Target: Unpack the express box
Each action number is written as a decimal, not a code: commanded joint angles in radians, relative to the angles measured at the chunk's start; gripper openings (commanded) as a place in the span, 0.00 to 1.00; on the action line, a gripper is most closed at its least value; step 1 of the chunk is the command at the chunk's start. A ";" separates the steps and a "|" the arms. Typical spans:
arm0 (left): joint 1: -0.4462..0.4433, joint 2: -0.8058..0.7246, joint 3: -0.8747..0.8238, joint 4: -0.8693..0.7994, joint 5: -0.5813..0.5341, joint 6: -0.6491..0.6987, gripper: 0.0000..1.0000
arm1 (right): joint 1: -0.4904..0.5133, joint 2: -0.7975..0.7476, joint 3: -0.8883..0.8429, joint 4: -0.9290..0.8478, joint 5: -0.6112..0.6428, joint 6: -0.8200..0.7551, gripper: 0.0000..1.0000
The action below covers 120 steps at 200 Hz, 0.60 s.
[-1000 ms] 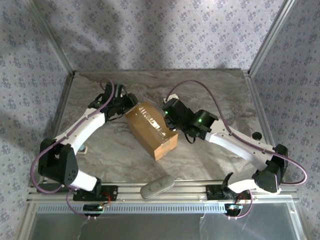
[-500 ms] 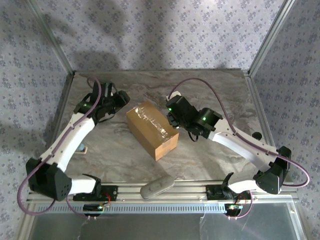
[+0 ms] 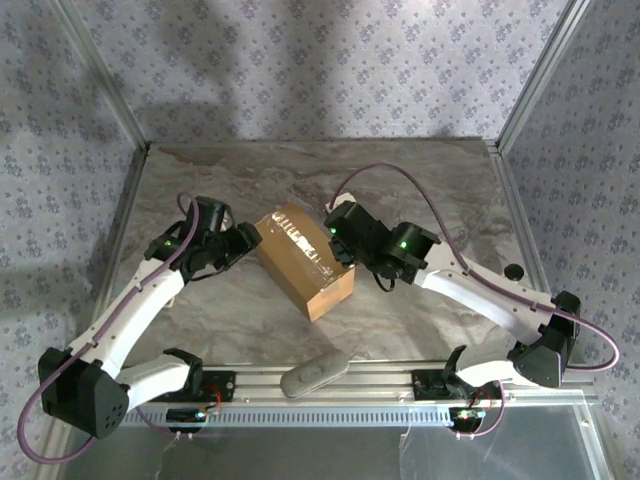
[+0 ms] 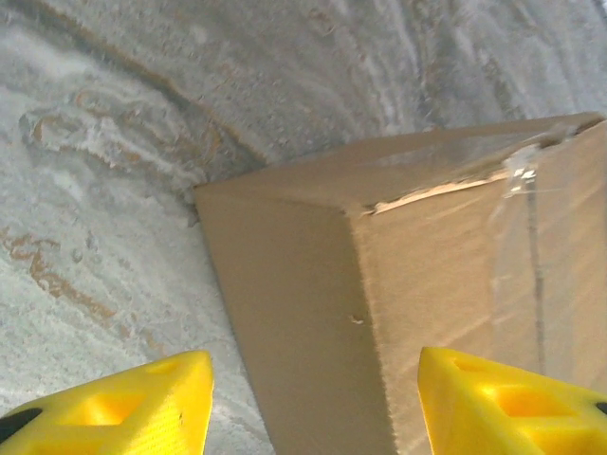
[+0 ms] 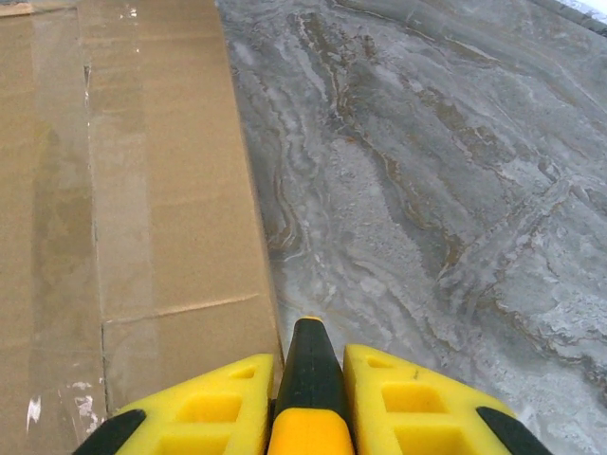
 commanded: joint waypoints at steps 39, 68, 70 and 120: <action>-0.009 0.005 -0.010 0.052 -0.002 -0.035 0.61 | 0.026 -0.023 0.027 -0.060 0.021 0.047 0.00; -0.009 -0.017 -0.003 0.068 -0.012 -0.050 0.61 | 0.025 -0.023 0.043 -0.069 0.030 0.035 0.00; -0.009 -0.019 -0.003 0.069 -0.013 -0.050 0.61 | 0.025 -0.023 0.045 -0.068 0.031 0.033 0.00; -0.017 -0.043 -0.001 0.108 -0.016 -0.072 0.63 | -0.025 -0.031 0.093 -0.063 0.039 -0.034 0.00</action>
